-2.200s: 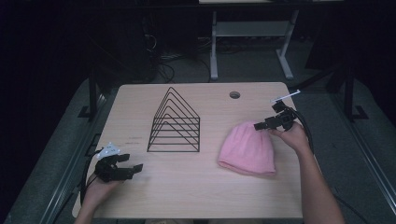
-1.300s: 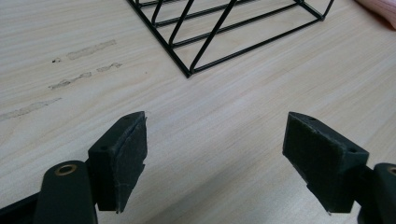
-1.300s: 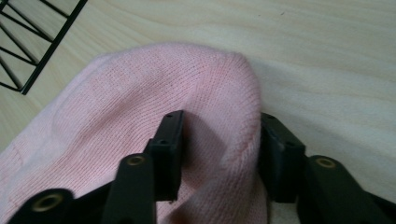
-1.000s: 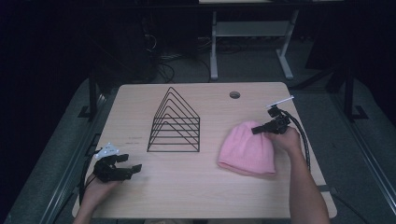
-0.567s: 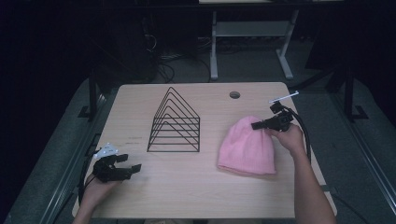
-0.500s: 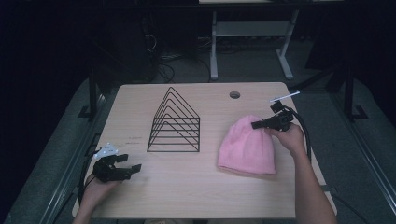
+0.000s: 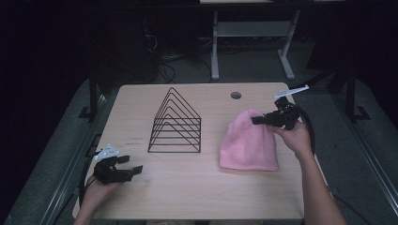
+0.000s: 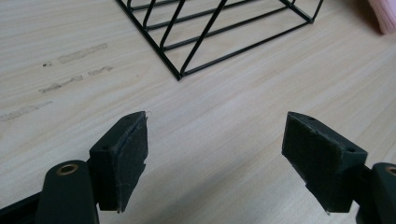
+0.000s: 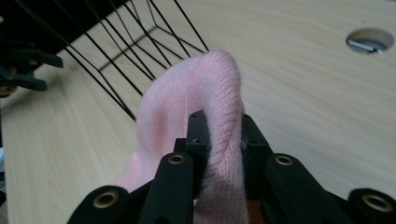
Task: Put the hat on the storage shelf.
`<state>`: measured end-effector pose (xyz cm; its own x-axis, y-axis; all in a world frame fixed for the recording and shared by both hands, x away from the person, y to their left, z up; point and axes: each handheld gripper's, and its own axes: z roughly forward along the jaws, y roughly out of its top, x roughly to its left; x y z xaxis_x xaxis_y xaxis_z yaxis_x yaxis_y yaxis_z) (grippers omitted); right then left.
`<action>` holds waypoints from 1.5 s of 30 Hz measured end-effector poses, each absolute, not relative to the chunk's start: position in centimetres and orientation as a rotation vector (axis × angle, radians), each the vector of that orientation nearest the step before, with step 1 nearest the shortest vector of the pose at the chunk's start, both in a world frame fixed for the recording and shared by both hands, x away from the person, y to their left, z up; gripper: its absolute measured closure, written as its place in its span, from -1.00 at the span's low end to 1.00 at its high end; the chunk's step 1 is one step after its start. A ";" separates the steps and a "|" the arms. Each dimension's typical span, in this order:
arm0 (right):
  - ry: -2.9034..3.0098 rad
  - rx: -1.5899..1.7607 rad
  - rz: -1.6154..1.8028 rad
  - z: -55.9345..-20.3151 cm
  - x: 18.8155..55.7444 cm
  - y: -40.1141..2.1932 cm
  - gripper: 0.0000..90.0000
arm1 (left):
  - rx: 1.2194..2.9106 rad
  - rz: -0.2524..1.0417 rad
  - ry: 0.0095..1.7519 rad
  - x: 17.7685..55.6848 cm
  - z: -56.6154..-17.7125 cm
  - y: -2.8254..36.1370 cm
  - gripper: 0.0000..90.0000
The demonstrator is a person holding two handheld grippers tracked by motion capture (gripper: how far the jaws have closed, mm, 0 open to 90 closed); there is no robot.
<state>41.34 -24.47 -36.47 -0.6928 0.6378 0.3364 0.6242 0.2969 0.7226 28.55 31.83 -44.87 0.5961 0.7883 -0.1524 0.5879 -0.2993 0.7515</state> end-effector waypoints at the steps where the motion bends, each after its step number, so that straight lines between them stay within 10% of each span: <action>1: 2.510 1.214 1.407 -36.1 41.1 -24.4 0.74 | 2.007 0.313 1.090 28.5 -44.9 31.8 -0.50; 45: 2.422 0.903 1.489 -24.7 38.3 -22.6 0.74 | 2.035 0.226 0.851 29.4 -39.4 30.8 -0.43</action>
